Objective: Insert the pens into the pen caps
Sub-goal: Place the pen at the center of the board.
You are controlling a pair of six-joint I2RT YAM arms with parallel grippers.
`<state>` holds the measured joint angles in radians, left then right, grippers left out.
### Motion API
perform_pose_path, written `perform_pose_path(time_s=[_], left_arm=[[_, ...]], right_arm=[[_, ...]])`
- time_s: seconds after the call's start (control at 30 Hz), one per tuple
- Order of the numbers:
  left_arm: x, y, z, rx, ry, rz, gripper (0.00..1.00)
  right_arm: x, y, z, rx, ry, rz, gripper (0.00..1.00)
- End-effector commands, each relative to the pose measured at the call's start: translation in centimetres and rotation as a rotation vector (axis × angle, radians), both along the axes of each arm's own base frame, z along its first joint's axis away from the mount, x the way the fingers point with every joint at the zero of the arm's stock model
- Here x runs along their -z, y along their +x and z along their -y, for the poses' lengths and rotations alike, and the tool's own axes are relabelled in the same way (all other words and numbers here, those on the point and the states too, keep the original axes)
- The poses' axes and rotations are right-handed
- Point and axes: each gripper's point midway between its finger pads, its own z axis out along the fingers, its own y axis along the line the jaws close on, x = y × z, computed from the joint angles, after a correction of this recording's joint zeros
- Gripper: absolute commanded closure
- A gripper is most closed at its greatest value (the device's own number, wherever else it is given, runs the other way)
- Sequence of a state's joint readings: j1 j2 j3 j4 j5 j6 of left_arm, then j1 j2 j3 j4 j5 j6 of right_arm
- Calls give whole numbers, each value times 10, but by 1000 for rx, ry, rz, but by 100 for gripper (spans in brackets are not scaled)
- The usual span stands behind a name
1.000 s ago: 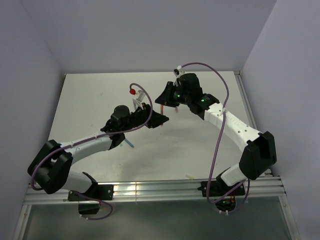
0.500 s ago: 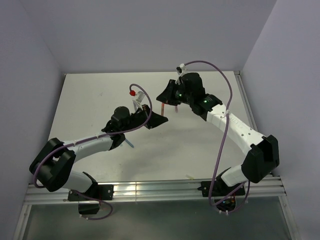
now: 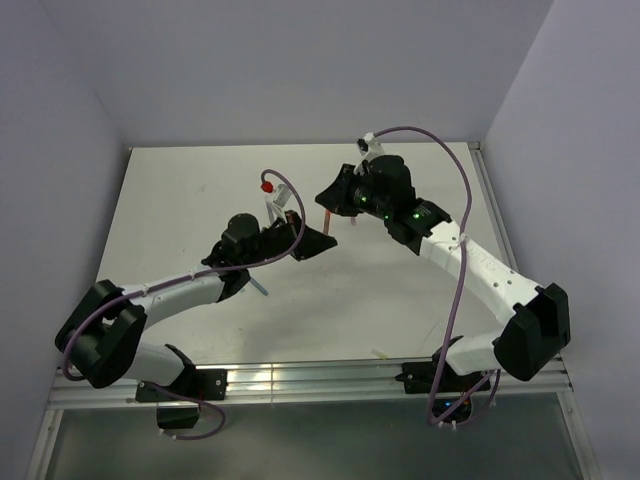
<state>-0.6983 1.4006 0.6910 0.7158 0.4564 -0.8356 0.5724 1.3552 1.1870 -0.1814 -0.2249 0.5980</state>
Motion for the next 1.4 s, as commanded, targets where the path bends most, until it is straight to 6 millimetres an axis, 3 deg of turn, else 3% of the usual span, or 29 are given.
perform_pose_path(time_s=[0.0,0.23,0.43,0.77,0.93,1.13,1.37], left_arm=[[-47,34,-18,-163,-24,142,100],[-106,79,-46,-258,-97,254,100],[-146,94,-52,-280,-139,332,100],[-175,103,-61,-349,-121,428,100],[-189,116,-72,-418,-96,475,100],[-201,124,-88,-472,-85,507,100],[-202,137,-117,-583,-35,528,100]], right_arm=[[-3,-26,-5,-51,-35,42,100],[51,-79,-26,-149,-99,-52,100],[87,-104,-35,-200,-133,-122,100],[105,-134,-44,-343,-164,-176,100],[103,-156,-48,-460,-130,-200,100],[118,-164,-34,-465,-202,-220,100],[125,-172,-23,-480,-243,-250,100]])
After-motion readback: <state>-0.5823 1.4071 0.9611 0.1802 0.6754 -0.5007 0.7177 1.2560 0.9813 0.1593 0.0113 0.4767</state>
